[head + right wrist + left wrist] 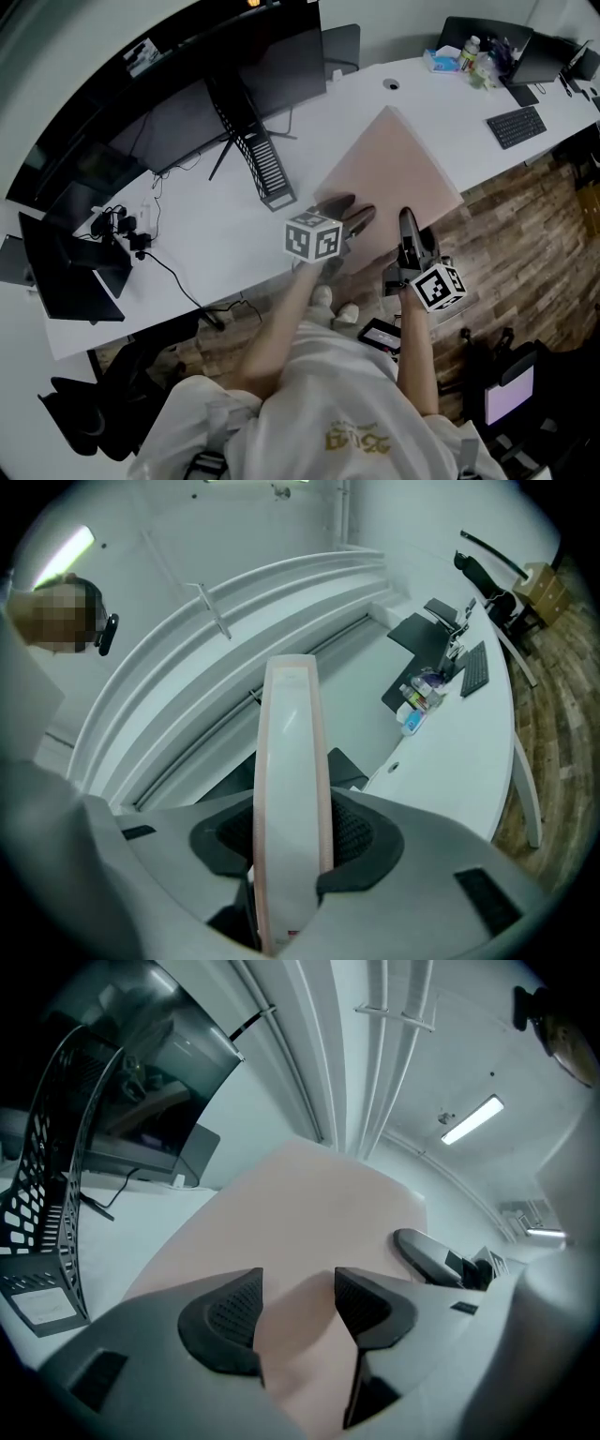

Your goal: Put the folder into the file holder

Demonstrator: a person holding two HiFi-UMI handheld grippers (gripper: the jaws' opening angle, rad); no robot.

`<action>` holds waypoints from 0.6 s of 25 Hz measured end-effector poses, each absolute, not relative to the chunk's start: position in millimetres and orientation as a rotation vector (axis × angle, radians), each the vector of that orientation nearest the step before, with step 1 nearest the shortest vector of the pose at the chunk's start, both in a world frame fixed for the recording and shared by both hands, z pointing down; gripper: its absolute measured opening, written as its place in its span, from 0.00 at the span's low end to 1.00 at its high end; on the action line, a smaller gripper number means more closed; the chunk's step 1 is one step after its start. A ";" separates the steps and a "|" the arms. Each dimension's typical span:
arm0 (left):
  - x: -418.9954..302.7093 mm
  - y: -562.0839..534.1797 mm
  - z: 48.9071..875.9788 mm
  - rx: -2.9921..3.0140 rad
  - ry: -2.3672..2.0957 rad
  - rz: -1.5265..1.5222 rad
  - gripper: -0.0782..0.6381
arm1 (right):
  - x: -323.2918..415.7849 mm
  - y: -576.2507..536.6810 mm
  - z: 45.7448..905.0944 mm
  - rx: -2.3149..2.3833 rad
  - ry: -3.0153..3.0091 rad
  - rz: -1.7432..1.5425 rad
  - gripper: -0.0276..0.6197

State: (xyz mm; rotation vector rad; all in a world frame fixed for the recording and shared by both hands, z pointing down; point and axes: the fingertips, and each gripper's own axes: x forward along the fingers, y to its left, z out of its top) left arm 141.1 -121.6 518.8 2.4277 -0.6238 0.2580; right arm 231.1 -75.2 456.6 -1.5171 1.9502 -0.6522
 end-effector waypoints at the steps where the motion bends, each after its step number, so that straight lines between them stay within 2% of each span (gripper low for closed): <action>1: 141.9 -122.1 513.9 2.431 -0.626 0.242 0.45 | 230.8 -74.8 451.2 -1.510 1.966 -0.633 0.30; 15: 127.9 -135.6 427.1 2.447 -0.663 -0.143 0.44 | 207.3 -71.4 363.2 -1.425 2.098 -0.399 0.32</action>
